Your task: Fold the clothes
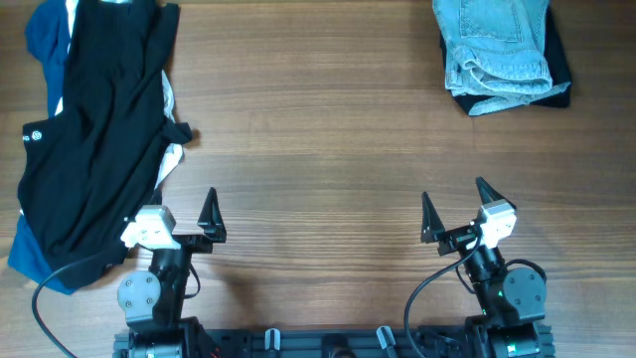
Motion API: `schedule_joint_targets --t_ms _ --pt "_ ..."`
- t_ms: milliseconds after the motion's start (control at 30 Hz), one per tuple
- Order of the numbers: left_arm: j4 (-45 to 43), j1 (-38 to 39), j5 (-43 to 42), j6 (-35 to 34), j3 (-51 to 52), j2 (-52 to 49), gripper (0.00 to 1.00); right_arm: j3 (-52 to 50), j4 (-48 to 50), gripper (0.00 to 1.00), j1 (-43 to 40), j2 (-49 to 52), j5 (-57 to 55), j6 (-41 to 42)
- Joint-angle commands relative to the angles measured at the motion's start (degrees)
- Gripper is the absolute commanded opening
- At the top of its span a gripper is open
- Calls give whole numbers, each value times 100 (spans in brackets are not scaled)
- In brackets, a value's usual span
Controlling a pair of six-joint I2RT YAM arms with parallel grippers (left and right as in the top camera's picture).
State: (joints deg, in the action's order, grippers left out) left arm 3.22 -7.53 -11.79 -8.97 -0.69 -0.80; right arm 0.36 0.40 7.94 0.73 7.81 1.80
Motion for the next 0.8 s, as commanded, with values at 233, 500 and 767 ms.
schedule_joint_targets --t_ms 233,500,767 --pt "9 -31 52 -52 35 63 100 -7 107 100 -20 -31 -33 -15" --pt "2 -31 48 -55 35 63 100 -7 490 100 -20 -31 -35 -33" --pt "50 -33 52 -210 -289 63 100 7 938 100 -20 -31 105 -173"
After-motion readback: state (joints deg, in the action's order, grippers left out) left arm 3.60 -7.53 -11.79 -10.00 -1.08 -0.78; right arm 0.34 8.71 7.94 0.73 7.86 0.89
